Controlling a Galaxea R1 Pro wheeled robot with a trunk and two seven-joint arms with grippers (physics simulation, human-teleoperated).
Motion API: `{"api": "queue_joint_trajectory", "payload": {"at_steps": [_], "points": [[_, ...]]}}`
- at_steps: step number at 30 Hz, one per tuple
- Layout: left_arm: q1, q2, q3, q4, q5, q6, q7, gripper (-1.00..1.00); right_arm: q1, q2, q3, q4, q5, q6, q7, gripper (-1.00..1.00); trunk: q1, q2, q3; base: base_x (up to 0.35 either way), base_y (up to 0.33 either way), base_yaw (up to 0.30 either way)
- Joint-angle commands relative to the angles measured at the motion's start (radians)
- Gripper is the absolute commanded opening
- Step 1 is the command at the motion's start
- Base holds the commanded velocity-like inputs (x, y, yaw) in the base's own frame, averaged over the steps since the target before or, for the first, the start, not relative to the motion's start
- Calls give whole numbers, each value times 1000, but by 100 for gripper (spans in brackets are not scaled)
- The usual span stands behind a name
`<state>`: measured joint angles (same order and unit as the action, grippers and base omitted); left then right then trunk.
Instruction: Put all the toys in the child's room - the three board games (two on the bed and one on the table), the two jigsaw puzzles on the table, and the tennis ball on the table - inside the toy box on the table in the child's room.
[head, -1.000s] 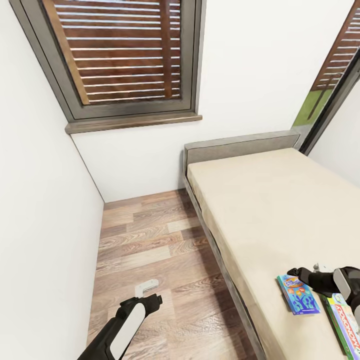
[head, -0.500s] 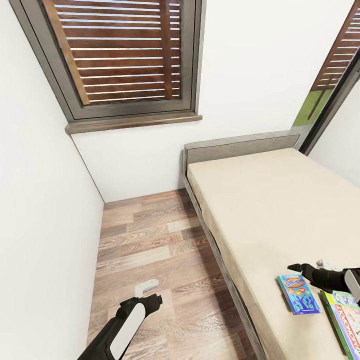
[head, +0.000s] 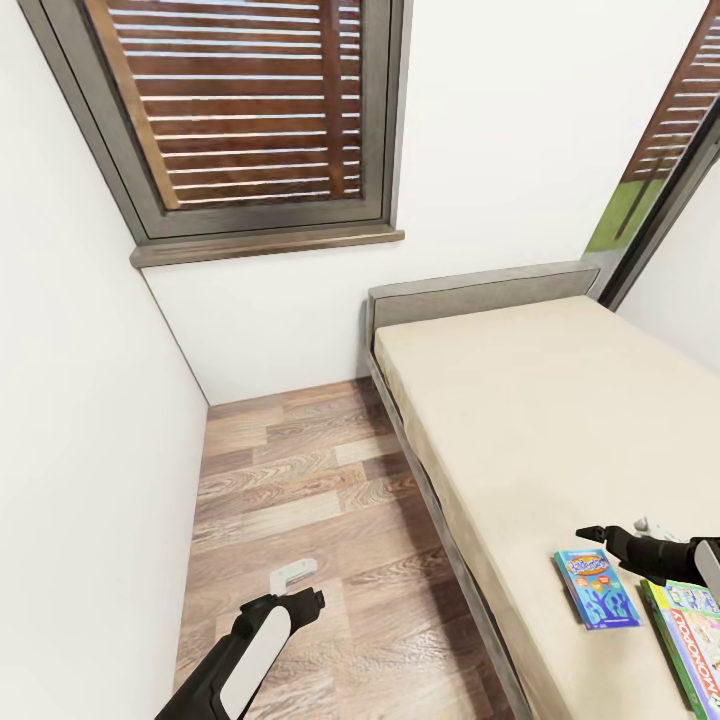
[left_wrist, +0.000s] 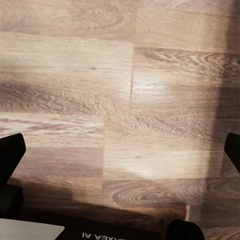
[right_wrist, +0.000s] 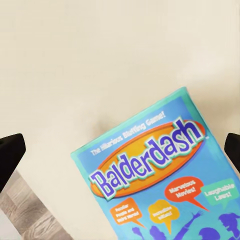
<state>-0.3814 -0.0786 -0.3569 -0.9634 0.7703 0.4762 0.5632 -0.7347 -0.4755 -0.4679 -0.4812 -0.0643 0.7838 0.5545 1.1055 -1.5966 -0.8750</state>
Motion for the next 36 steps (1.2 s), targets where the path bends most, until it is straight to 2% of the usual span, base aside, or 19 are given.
{"api": "queue_joint_trajectory", "payload": {"at_steps": [1,20,30,36], "points": [[-1,0,-2,-1,9,1,9,100,-1,0,-4,-1,-6,8,0,100,0,0,-1,0,0,0],[-1,0,-2,-1,9,1,9,100,-2,-4,-5,5,-7,8,-9,100,0,0,-1,0,0,0],[-1,0,-2,-1,9,1,9,100,-6,-4,-7,17,-10,3,-90,100,0,0,-1,0,0,0],[-1,0,-2,-2,9,1,9,100,-9,-6,-16,25,-10,2,-109,100,0,0,-1,0,0,0]]}}
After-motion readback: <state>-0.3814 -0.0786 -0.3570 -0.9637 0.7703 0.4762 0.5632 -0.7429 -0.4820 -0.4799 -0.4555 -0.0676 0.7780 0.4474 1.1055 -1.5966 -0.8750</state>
